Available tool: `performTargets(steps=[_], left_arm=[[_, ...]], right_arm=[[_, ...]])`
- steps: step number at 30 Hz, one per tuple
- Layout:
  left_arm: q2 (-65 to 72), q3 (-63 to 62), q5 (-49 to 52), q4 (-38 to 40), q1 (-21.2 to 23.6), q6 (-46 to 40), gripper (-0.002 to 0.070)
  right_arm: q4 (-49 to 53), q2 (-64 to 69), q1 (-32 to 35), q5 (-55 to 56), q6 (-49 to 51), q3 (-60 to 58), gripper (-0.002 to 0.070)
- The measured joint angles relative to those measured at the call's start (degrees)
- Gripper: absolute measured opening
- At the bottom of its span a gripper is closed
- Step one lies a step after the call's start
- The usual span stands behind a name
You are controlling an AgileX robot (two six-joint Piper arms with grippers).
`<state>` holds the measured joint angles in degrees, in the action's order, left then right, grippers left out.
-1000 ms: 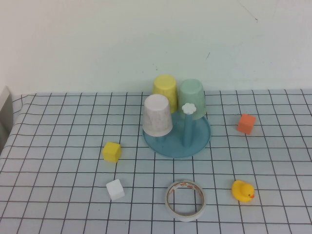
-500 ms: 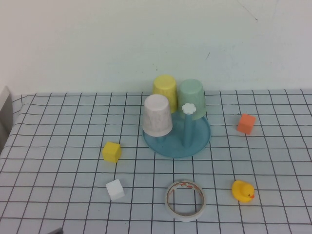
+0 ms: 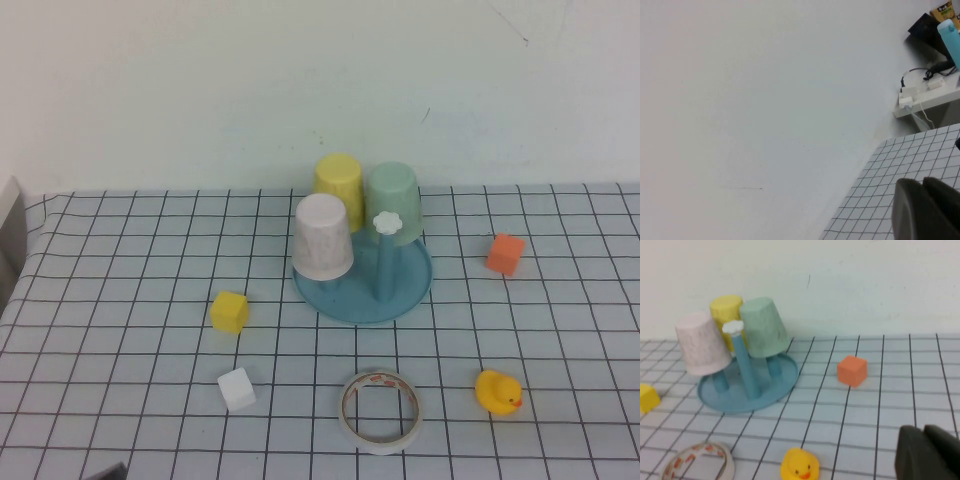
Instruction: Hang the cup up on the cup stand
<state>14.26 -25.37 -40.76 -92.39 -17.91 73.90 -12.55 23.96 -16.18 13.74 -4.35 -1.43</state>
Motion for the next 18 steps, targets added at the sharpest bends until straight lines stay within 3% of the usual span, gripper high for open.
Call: performTargets(steps=[10, 18], left_arm=[[-0.1, 3.0, 0.7, 0.1, 0.0, 0.0, 0.0000], [-0.1, 7.1, 1.4, 7.1, 0.0, 0.0, 0.0000]], right_arm=[[-0.3, -0.1, 0.0, -14.5, -0.6, 0.0, 0.0013], [-0.3, -0.1, 0.0, -21.0, -0.6, 0.0, 0.0013]])
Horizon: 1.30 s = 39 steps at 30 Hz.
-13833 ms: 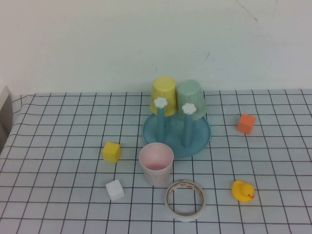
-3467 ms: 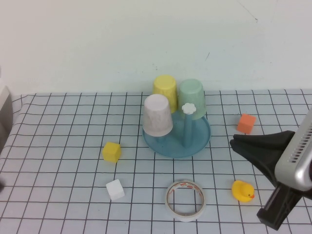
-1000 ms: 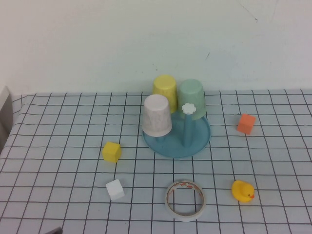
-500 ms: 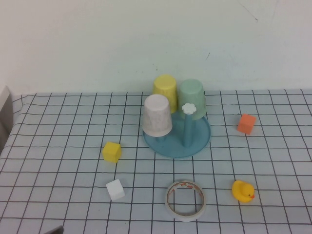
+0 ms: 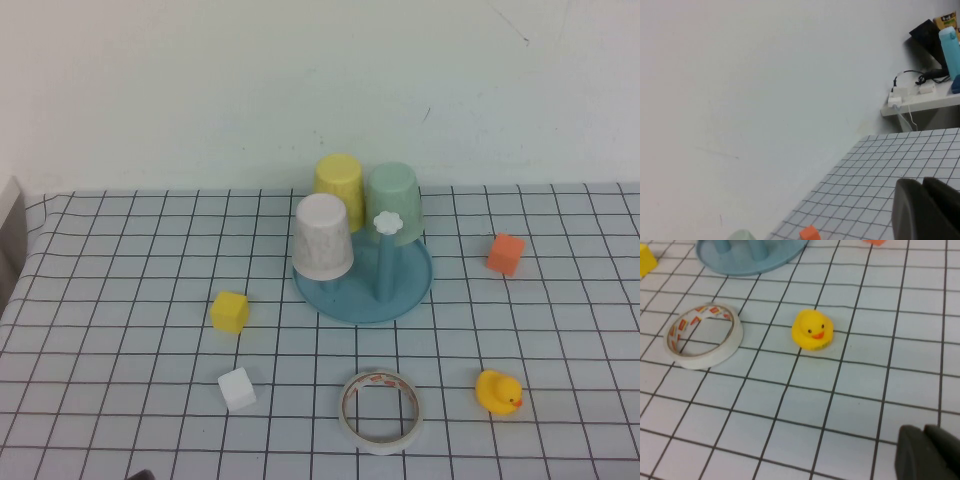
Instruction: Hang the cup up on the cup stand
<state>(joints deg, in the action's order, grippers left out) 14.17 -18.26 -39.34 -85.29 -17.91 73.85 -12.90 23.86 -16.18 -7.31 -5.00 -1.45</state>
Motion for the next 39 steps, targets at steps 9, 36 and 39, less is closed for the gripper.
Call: performTargets(steps=[9, 36, 39], left_arm=[[0.0, 4.1, 4.5, 19.3, 0.0, -16.8, 0.0000], [-14.8, 19.4, 54.3, 85.3, 13.8, -70.8, -0.0001], [-14.9, 19.4, 56.1, 85.8, 13.8, -73.8, -0.0001]], right_arm=[[0.0, 0.0, 0.0, -2.2, 0.0, 0.0, 0.0013], [0.0, 0.0, 0.0, -2.2, 0.0, 0.0, 0.0012], [0.0, 0.0, 0.0, -2.3, 0.0, 0.0, 0.0012]])
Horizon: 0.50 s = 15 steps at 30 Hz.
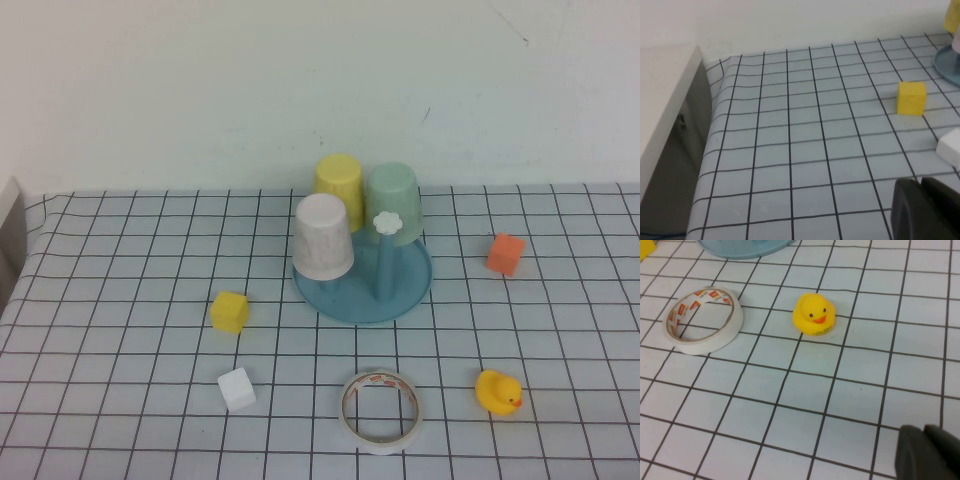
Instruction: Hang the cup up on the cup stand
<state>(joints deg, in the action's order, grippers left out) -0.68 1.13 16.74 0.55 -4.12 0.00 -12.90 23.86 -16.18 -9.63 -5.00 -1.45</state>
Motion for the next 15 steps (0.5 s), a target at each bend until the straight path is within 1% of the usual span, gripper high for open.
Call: performTargets(steps=[5, 15], left_arm=[[0.0, -0.1, 1.0, 1.2, 0.0, -3.0, -0.0001], [0.0, -0.1, 1.1, 1.9, 0.0, -3.8, -0.0001]], right_arm=[[0.0, 0.0, 0.0, 0.0, 0.0, 0.0, 0.0012], [0.0, 0.0, 0.0, 0.0, 0.0, 0.0, 0.0012]])
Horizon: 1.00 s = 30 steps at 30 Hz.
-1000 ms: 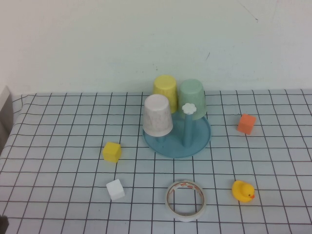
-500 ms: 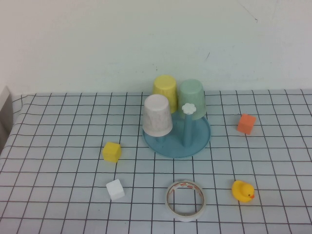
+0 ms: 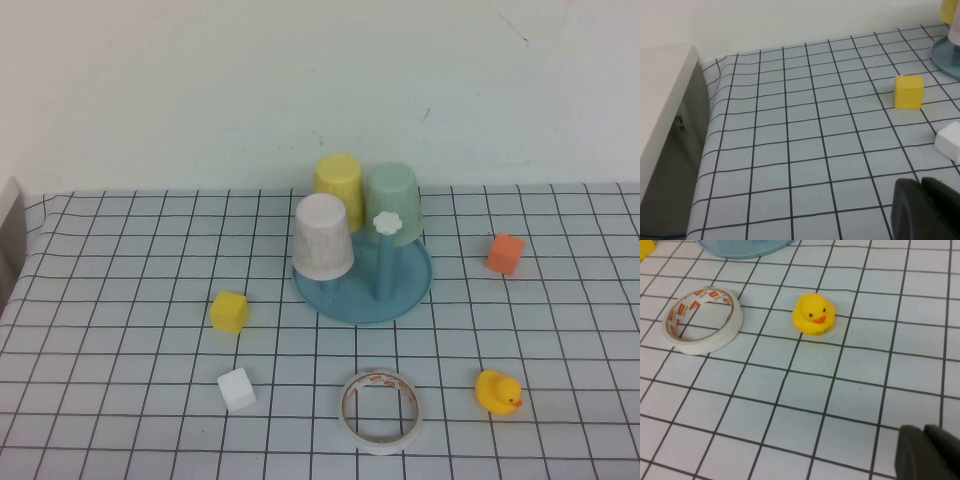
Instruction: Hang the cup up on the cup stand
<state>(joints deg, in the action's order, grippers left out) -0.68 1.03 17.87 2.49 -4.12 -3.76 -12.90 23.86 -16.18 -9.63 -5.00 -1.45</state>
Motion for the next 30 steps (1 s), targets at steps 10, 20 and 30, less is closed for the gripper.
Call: performTargets(steps=[10, 20, 30], left_arm=[[0.0, 0.0, 0.0, 0.3, 0.0, 0.1, -0.0001], [0.0, 0.0, 0.1, 0.3, 0.0, 0.1, -0.0001], [0.0, 0.0, 0.1, 0.5, 0.0, 0.2, -0.0001]], right_arm=[[0.0, 0.0, 0.0, 0.0, 0.0, 0.0, 0.0012], [0.0, 0.0, 0.0, 0.0, 0.0, 0.0, 0.0012], [0.0, -7.8, 5.5, -0.1, 0.0, 0.0, 0.0012]])
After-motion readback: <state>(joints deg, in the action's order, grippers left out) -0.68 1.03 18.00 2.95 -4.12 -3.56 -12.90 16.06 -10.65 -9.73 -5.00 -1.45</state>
